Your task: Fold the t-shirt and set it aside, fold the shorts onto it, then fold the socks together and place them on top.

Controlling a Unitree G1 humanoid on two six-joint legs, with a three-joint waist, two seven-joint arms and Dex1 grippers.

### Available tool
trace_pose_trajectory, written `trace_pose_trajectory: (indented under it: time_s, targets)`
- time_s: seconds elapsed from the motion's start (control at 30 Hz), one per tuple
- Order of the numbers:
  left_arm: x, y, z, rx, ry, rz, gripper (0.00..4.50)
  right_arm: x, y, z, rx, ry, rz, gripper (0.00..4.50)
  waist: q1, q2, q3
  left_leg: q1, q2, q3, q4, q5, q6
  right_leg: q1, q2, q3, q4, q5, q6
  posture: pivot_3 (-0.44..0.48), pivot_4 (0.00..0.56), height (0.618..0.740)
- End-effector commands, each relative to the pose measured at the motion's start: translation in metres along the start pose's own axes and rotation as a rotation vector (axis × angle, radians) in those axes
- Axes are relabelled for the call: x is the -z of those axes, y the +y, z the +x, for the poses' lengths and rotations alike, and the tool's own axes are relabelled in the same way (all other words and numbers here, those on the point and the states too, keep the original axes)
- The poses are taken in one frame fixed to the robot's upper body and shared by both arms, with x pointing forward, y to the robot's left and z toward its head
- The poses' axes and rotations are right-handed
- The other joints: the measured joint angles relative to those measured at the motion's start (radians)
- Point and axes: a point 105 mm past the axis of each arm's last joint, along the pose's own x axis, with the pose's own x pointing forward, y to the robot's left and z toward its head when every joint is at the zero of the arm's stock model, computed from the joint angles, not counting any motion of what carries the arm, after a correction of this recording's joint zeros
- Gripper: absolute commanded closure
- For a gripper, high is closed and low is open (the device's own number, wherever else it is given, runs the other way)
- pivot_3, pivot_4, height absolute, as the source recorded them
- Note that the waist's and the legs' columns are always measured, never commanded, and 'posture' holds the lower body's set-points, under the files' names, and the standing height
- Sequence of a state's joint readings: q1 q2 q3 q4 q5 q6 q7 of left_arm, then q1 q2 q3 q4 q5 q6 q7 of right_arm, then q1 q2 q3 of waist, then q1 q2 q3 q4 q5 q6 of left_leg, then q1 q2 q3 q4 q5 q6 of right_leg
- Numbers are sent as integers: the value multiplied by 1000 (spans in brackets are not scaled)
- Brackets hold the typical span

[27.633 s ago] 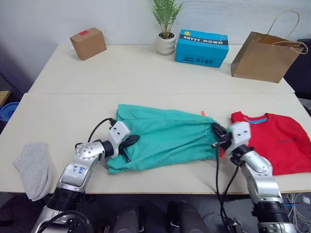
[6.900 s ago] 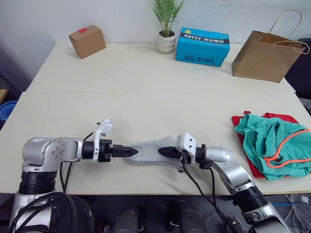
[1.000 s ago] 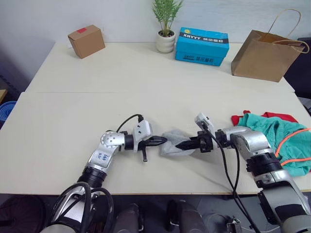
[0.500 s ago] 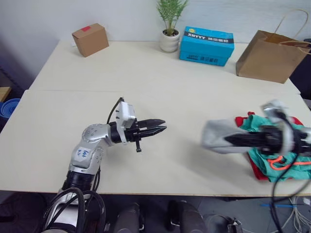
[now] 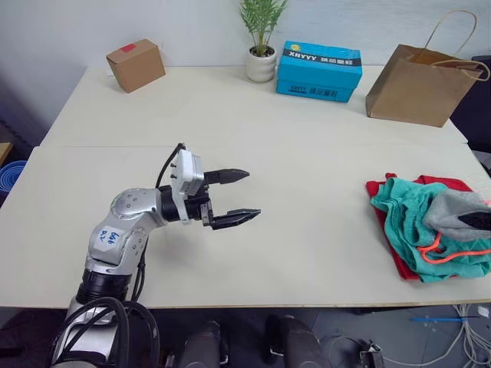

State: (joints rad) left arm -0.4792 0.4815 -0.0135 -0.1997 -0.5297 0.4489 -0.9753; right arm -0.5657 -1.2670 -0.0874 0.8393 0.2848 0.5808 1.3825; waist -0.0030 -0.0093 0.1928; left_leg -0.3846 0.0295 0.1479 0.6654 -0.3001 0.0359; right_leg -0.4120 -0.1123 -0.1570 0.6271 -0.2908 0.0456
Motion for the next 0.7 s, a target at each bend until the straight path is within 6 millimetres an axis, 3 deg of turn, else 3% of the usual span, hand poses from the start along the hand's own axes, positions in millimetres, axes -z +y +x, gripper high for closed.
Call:
trace_pose_trajectory:
  time_s: [0.03, 0.13, 0.27, 0.43, 0.53, 0.7]
  targets:
    - [-14, -7, -1, 18, -23, 39, 0, -4, -14, 7, 84, 4, -164, 4157, 1, 0, 0, 0, 0, 0, 0, 0, 0, 0, 0, 0, 0, 0, 0, 0, 150, 740]
    - [-13, -8, -1, 21, -16, 36, 0, -4, -13, 11, 55, 19, -121, 4157, 1, 0, 0, 0, 0, 0, 1, 0, 0, 0, 0, 0, 0, 0, 0, 0, 150, 740]
    - [-11, -9, -2, 22, -7, 32, 0, -12, -15, -2, 66, -4, -166, 2833, 2, 1, 0, 0, 0, -1, 1, 0, 0, 0, 0, 0, 0, 0, 0, 0, 150, 740]
    - [-3, -9, -8, 28, 30, 39, 0, -10, -16, -38, 85, 79, -182, 1071, 4, 7, 3, 0, 0, -1, 1, 0, 0, 0, 0, 0, 0, 0, 0, 0, 150, 740]
    - [6, -12, -14, 50, 84, 16, 0, -23, -13, -57, 105, 45, -202, 24, 1, 7, 3, 0, 0, -1, 1, 0, 0, 0, 0, 0, 0, 0, 0, 0, 150, 740]
    - [16, -3, -29, -15, 165, 42, 0, -53, -2, -82, 110, -45, -341, 24, -1, 10, 3, 0, 0, 0, 1, 0, -1, 0, 0, 0, 0, 0, 0, 0, 150, 740]
